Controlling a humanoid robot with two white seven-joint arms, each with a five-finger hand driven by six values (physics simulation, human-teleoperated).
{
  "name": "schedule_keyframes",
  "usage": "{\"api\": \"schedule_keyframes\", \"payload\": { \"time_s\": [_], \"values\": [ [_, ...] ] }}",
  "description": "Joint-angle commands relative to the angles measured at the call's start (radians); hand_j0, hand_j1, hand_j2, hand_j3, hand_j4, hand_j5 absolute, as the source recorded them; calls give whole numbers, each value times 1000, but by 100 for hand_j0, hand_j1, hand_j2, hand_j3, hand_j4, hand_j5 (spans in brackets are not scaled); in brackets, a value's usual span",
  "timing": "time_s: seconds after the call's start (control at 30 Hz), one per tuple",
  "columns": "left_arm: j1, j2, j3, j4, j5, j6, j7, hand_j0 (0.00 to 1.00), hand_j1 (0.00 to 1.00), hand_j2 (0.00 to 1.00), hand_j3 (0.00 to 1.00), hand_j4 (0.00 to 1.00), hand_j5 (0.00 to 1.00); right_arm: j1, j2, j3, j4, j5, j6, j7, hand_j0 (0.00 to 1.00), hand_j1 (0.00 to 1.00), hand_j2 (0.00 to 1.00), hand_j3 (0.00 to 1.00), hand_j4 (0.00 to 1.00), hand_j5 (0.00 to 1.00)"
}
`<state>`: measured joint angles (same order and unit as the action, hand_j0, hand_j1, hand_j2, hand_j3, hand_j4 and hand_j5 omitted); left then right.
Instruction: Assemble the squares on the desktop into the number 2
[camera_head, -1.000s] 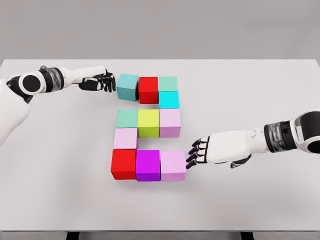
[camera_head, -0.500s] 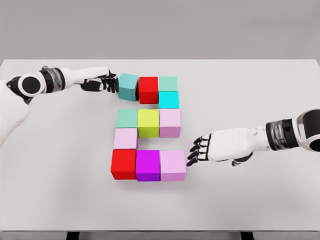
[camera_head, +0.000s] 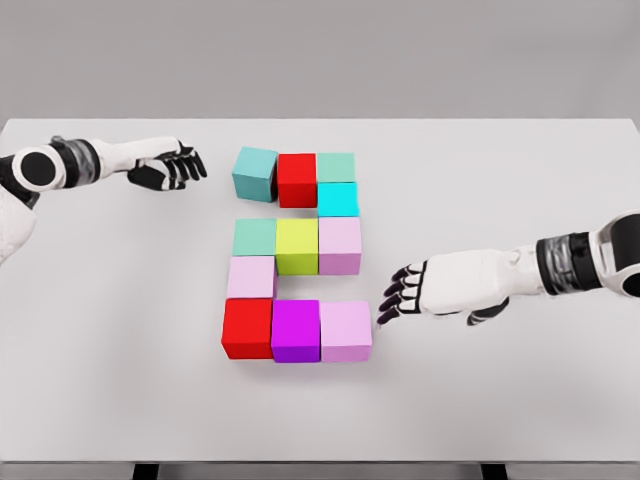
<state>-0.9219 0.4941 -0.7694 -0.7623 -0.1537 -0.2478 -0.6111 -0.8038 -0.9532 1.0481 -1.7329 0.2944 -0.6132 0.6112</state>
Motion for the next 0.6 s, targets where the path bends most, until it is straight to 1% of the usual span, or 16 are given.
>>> {"api": "schedule_keyframes", "payload": {
  "time_s": [0.0, 0.07, 0.17, 0.2, 0.27, 0.4, 0.5, 0.57],
  "values": [
    [0, -38, 6, 9, -59, 36, 0, 75, 75, 75, 75, 75, 75, 0, -1, -11, 16, -6, 2, 0, 100, 100, 100, 100, 100, 100],
    [-8, -66, 7, 12, -101, 38, 0, 73, 73, 73, 73, 73, 73, 0, -1, -11, 16, -6, 2, 0, 100, 100, 100, 100, 100, 100],
    [-9, -78, 10, 27, -113, 35, 0, 62, 62, 62, 62, 62, 62, -2, 1, -14, 16, -6, 2, 0, 100, 100, 100, 100, 100, 100],
    [-11, -83, 9, 40, -118, 35, 0, 60, 60, 60, 60, 60, 60, -2, 1, -14, 16, -6, 2, 0, 100, 100, 100, 100, 100, 100],
    [-15, -100, 9, 70, -144, 35, 0, 59, 59, 59, 59, 59, 59, -2, -1, -14, 16, -6, 2, 0, 100, 100, 100, 100, 100, 100],
    [-28, -123, 10, 90, -162, 35, 0, 58, 58, 58, 58, 58, 58, -3, 1, -14, 16, -6, 2, 0, 100, 100, 100, 100, 100, 100],
    [-38, -149, 12, 133, -165, 35, 0, 58, 58, 58, 58, 58, 58, -3, -1, -26, 16, -6, 2, 0, 100, 100, 100, 100, 100, 100],
    [-46, -157, 12, 147, -165, 35, 0, 58, 58, 58, 58, 58, 58, -3, -1, -26, 16, -6, 2, 0, 100, 100, 100, 100, 100, 100]
  ]
}}
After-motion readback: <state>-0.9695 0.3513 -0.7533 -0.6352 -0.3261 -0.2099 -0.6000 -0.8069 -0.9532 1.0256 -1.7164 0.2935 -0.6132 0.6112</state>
